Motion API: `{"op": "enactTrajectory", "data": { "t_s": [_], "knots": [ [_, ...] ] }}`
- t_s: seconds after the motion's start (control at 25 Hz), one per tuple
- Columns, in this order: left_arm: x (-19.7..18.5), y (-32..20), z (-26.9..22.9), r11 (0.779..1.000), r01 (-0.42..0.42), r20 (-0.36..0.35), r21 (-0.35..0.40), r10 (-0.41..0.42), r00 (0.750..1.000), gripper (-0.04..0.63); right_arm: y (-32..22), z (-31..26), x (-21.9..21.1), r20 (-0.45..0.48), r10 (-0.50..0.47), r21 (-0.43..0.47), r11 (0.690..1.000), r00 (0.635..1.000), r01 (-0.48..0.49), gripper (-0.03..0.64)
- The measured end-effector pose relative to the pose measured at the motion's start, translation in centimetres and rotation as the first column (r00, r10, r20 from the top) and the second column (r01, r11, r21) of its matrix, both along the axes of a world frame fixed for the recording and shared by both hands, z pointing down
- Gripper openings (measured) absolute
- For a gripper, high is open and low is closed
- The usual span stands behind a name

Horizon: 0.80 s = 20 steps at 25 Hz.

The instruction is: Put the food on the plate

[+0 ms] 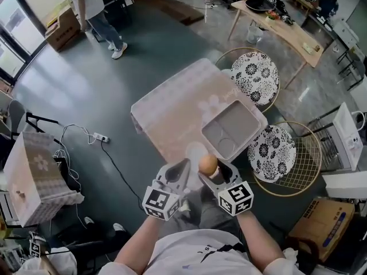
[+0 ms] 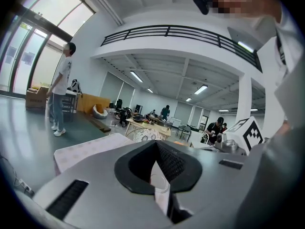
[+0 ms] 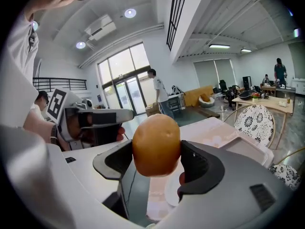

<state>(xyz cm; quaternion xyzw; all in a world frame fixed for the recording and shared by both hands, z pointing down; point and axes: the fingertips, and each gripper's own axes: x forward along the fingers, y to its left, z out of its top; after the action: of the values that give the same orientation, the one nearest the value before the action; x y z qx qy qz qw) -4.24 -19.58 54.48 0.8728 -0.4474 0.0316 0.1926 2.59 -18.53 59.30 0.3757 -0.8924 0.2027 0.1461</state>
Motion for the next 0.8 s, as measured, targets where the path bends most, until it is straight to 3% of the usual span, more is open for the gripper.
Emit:
{"op": "enactTrajectory", "data": {
  "t_s": [0.48,0.8],
  "knots": [
    [0.7,-4.0,7.1,0.997,0.024,-0.004,-0.077,-0.024,1.000,0.006,-3.3,9.5,-0.8,-0.073,-0.058,-0.100,0.994,0.996,0.051,0.313],
    [1.0,-5.0,11.4,0.995,0.024,0.001,-0.097,-0.024,1.000,0.006,-3.9,17.1,-0.7,-0.188,-0.085,-0.136,0.989,0.979,0.060,0.313]
  ]
}}
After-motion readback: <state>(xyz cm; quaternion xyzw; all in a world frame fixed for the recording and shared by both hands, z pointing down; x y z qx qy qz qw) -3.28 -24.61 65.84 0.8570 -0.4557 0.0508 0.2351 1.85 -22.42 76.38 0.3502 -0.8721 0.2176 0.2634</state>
